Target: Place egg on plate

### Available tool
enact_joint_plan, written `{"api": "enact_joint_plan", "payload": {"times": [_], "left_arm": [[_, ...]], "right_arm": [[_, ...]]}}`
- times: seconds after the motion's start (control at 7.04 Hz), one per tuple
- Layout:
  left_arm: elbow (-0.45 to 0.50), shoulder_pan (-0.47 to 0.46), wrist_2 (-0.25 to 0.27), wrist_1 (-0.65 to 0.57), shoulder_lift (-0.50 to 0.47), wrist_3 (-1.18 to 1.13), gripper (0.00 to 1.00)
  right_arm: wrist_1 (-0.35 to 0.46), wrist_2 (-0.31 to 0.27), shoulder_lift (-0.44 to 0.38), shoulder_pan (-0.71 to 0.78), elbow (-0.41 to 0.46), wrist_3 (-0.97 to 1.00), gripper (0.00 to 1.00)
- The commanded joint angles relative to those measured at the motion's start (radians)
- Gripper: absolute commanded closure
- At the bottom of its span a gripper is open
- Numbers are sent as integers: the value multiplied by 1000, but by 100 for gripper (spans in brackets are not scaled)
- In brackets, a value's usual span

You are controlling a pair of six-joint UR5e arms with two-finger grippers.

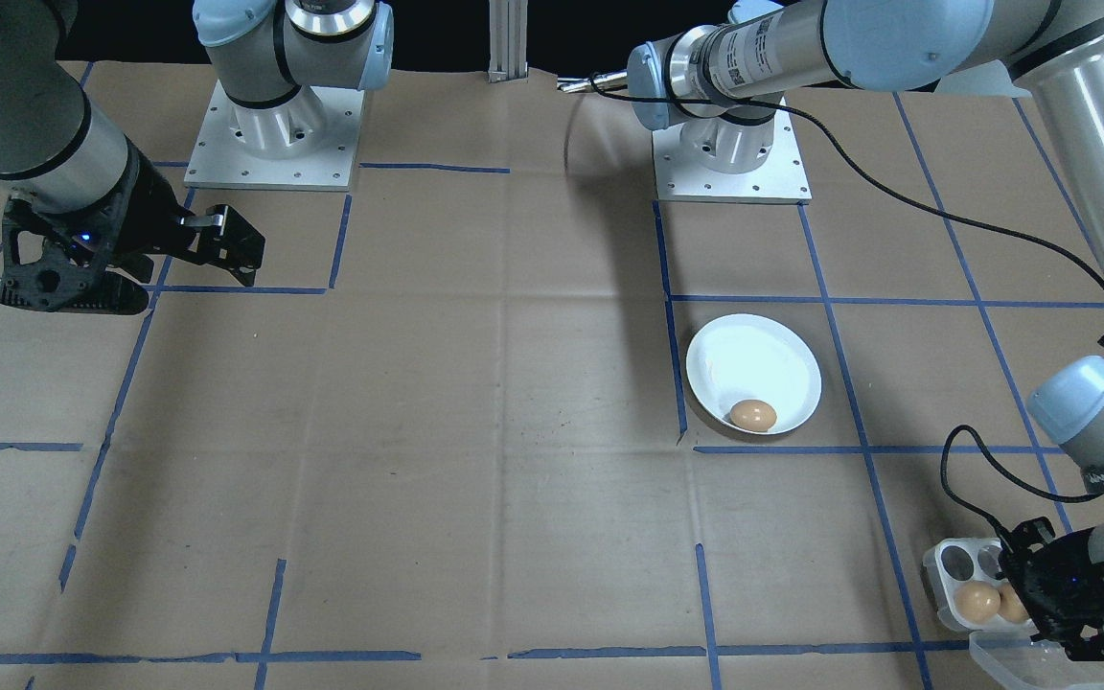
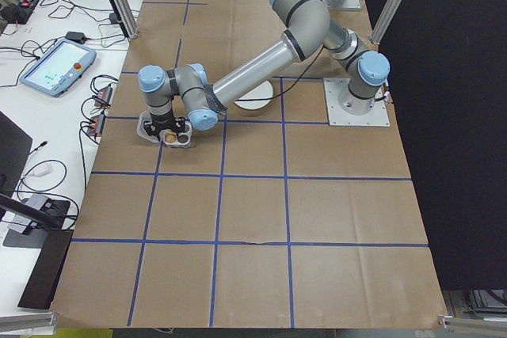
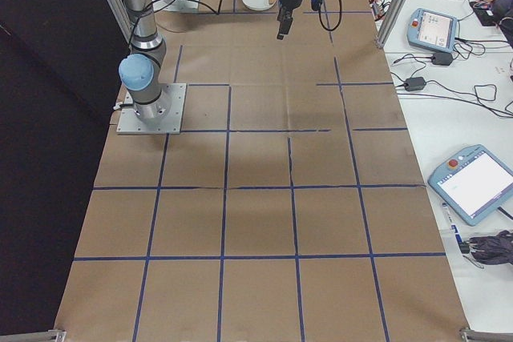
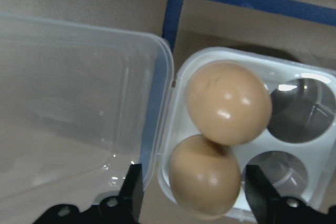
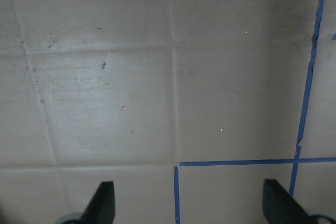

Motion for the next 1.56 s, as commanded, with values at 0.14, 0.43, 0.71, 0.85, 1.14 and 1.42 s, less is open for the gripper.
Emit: {"api": "enact_joint_plan", "payload": {"times": [0.14,0.43,0.71,0.85,1.14,1.42], "left_arm": [[0,2,-47,-2,-1,0,22],[0,2,-40,-2,1,1,24],[0,2,-32,-2,2,1,24],[0,2,-32,-2,1,1,25],[0,2,-32,-2,2,1,38],[-1,2,-30,-3,16,1,83]], "right_arm": [[0,1,1,0,0,0,0],[0,-1,1,0,0,0,0],[0,-1,1,0,0,0,0],[0,1,0,0,0,0,0],[0,-1,0,0,0,0,0],[0,1,0,0,0,0,0]]}}
